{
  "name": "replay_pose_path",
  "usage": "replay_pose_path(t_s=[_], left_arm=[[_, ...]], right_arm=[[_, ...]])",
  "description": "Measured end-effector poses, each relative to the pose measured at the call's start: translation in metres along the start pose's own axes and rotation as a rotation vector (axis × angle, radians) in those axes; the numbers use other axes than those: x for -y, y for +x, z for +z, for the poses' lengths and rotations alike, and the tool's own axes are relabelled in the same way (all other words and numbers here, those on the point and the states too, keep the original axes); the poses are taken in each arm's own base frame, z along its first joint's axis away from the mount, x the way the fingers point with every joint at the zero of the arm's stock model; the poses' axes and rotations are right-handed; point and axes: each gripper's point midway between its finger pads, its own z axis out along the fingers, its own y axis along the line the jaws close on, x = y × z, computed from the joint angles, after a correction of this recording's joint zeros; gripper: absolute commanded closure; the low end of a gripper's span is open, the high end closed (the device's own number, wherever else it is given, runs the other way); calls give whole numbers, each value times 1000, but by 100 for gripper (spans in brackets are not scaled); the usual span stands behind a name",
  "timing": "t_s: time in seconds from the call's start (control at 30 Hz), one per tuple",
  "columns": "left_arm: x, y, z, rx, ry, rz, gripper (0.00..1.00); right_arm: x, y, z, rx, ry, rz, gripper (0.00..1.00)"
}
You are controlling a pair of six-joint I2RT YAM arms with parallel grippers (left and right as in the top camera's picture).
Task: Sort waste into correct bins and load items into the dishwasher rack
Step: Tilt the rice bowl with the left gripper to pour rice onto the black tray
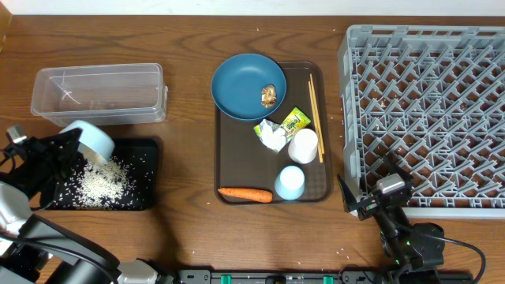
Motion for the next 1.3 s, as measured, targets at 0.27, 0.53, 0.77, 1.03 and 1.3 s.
replay_pose_path(t_s=[0.27, 0.53, 0.77, 1.03, 1.3], left_arm=[[-22, -7, 3, -3, -18, -77, 94], [-52, -12, 16, -64, 71, -200, 94], [-57, -11, 20, -95, 143, -261, 94], [-53, -2, 19, -117, 167, -349, 94], [-52, 1, 18, -123, 168, -391, 94]], right_arm=[[0, 0, 0, 0, 0, 0, 1], [0, 0, 0, 0, 0, 0, 1], [0, 0, 0, 0, 0, 0, 1], [0, 0, 0, 0, 0, 0, 1], [0, 0, 0, 0, 0, 0, 1]])
